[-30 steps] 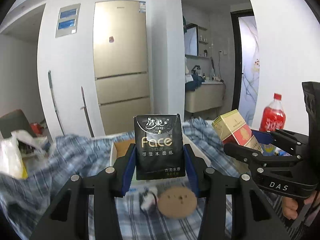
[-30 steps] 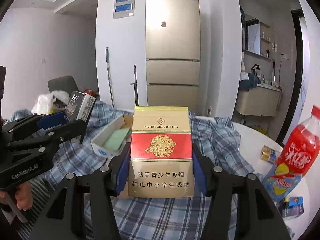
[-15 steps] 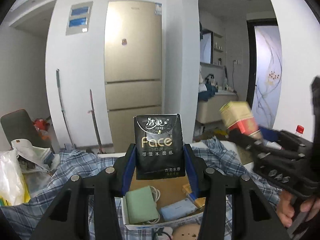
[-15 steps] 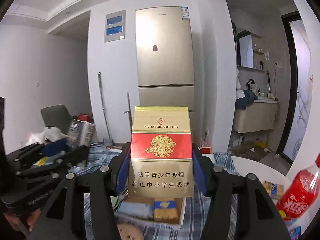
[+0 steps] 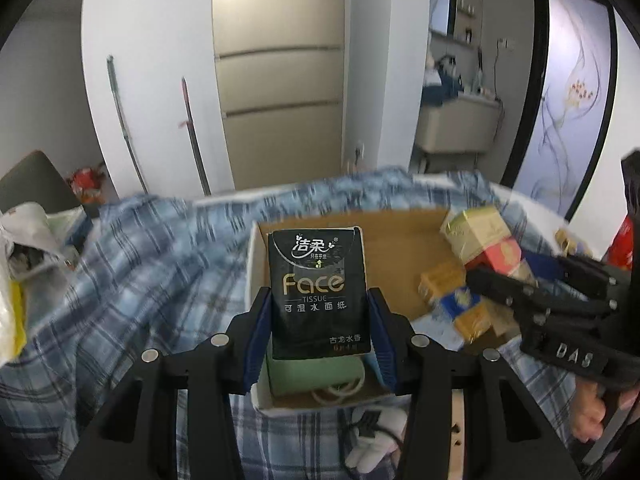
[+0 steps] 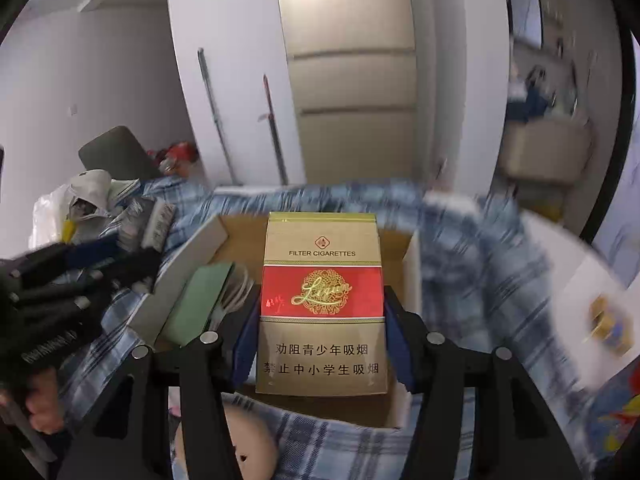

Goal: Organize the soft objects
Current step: 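Lower the red-and-gold pack into the box and open the right gripper while the left releases the Face pack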

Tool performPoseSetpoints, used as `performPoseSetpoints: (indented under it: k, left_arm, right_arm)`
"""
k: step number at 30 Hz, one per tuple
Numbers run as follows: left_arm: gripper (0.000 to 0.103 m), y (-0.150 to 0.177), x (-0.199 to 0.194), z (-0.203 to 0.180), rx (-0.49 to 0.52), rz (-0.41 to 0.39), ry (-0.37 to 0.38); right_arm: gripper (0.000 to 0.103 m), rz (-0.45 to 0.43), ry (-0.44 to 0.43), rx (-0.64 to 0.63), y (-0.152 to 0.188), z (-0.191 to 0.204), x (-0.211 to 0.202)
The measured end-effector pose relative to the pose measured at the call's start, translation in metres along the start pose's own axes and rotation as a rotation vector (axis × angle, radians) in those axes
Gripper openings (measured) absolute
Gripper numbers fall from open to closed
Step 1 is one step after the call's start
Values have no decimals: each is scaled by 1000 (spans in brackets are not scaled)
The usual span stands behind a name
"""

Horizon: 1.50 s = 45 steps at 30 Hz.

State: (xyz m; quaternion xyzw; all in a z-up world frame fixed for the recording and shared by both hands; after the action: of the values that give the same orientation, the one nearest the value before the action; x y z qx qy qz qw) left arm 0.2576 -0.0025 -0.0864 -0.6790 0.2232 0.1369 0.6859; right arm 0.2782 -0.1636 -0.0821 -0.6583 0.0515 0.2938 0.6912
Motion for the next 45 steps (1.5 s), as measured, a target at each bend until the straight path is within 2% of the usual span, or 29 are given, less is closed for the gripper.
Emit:
performPoseSetpoints:
  k: [5, 9, 16, 17, 19, 25, 29, 31, 36, 38, 41, 45]
  left_arm:
    - [49, 21, 12, 2, -15, 62, -2]
    - [49, 26, 17, 1, -9, 76, -5]
    - [49, 28, 18, 1, -1, 68, -8]
    - [49, 28, 18, 0, 1, 68, -3]
    - [57, 26, 16, -2, 1, 60, 3]
    - [78, 12, 1, -3, -9, -36, 20]
    - [79, -13, -26, -5, -4, -171, 34]
    - [87, -26, -42, -7, 3, -232, 25]
    - [88, -54, -85, -18, 36, -379, -3]
    - [88, -62, -100, -21, 30, -397, 13]
    - [88, -67, -124, -21, 15, -438, 19]
    - [88, -66, -154, -17, 0, -475, 24]
  right_arm:
    - [55, 65, 0, 6, 16, -4, 16]
    - [55, 110, -11, 20, 30, -4, 21]
    - [55, 127, 9, 0, 36, -2, 28]
    - [60, 126, 14, -2, 36, -2, 28]
    - [68, 113, 26, -4, 34, -3, 27]
    - [72, 76, 37, -5, 26, -6, 21]
    - [72, 48, 52, -12, 17, -9, 13]
    - [72, -1, 69, -20, 7, -10, 2]
    - [73, -127, 77, -59, -28, -3, -38]
    - [81, -178, 74, -80, -40, 2, -58]
    - [83, -254, 88, -104, -52, 7, -86]
    - [86, -301, 70, -90, -58, 11, -116]
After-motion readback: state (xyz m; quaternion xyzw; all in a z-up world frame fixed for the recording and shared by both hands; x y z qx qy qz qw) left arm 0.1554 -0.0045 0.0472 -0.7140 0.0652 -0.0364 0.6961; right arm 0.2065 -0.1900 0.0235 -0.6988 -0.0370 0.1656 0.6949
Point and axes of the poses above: each gripper's, at about its wrist camera, not at the fingertips, and x roughly the way its jaws point, z to its left, y to its underside, the point moved 8 cm from there along x, roughly the way its jaws point, and after that the axes turned 13 degrees about -z, right-handed, at the moved point
